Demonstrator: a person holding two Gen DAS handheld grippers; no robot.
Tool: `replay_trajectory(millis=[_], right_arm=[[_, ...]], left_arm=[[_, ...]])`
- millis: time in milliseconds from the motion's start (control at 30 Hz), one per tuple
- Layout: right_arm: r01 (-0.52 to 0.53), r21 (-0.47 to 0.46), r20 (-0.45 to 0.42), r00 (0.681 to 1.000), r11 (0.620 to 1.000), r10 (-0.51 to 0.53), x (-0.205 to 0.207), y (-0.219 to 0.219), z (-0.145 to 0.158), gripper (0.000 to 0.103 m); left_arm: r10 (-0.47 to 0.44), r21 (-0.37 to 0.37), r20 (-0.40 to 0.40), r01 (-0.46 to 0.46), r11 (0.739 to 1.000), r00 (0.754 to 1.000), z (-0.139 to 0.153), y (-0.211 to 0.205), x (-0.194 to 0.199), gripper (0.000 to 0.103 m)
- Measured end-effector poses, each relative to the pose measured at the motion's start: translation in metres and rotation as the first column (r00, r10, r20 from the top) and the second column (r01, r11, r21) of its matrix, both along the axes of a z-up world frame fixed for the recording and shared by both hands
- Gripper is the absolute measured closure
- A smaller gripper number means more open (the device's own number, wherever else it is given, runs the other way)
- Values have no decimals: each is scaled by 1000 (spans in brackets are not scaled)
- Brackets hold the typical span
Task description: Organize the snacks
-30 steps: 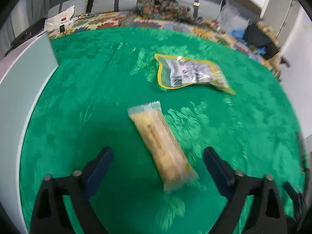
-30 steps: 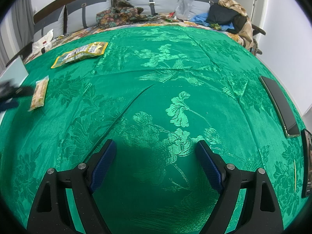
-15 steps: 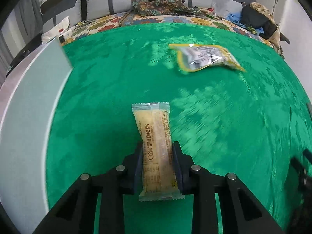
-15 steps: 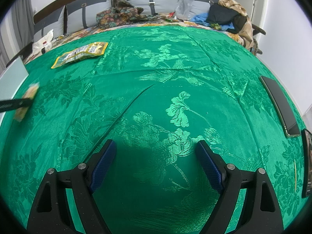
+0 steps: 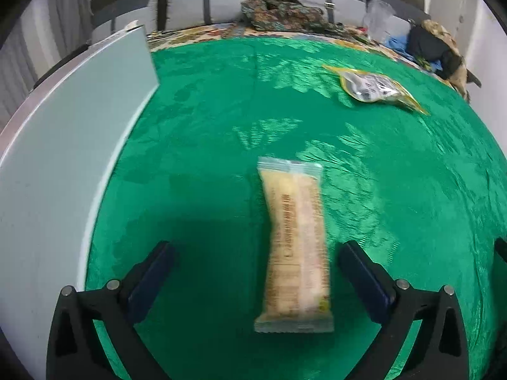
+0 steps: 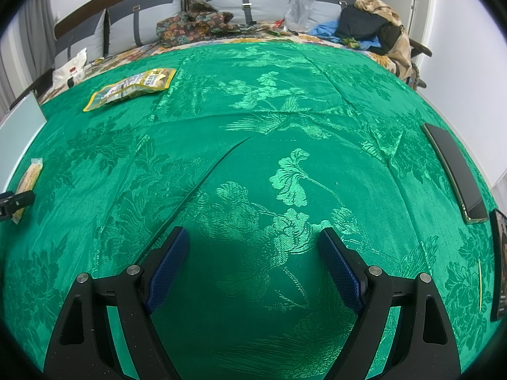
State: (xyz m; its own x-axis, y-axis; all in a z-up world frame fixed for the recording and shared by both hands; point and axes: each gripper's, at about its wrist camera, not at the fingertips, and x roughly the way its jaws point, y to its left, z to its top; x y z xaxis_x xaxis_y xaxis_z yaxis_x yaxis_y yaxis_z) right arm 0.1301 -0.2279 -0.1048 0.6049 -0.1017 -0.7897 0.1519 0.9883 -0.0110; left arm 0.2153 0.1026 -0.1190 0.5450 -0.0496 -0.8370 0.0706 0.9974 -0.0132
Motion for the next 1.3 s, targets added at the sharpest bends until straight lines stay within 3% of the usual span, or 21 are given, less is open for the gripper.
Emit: replay_trajectory(millis=[133, 567, 700, 733, 833, 900, 967, 1067, 1167, 1300], right_arm=[[0, -1, 0, 1000, 1000, 0, 0, 0, 0, 16], [-7, 5, -3, 1000, 1000, 7, 0, 0, 0, 16], [-233, 50, -31, 972, 971, 234, 29, 6, 21, 18], [-302, 22, -14, 953, 953, 302, 42, 12, 34, 18], [-539, -77, -3, 841, 839, 540, 92, 40, 67, 17], [-684, -163, -91, 728, 711, 680, 135, 71, 74, 17], [-756, -198, -205, 655, 624, 728, 172, 96, 67, 17], [-814, -201, -319, 581, 545, 749, 215, 124, 49, 18], [-848, -213, -382, 529, 484, 758, 248, 154, 30, 18], [-850, -235, -396, 527, 473, 752, 279, 179, 15, 18]], left_arm=[[14, -5, 51, -14, 1000, 999, -2, 2, -3, 0], [13, -9, 49, -13, 1000, 999, -1, 1, 0, 0], [13, -9, 49, -13, 1000, 999, -2, 1, 0, 0], [13, -9, 49, -13, 1000, 999, -2, 1, 0, 0], [13, -9, 49, -13, 1000, 999, -2, 1, 0, 0], [13, -9, 49, -13, 1000, 999, -2, 1, 0, 0], [13, -9, 49, -13, 1000, 999, -2, 1, 0, 0], [13, -9, 50, -13, 1000, 999, -2, 2, 0, 0], [13, -9, 50, -13, 1000, 999, -2, 2, 0, 0], [13, -9, 50, -13, 1000, 999, -2, 2, 0, 0]])
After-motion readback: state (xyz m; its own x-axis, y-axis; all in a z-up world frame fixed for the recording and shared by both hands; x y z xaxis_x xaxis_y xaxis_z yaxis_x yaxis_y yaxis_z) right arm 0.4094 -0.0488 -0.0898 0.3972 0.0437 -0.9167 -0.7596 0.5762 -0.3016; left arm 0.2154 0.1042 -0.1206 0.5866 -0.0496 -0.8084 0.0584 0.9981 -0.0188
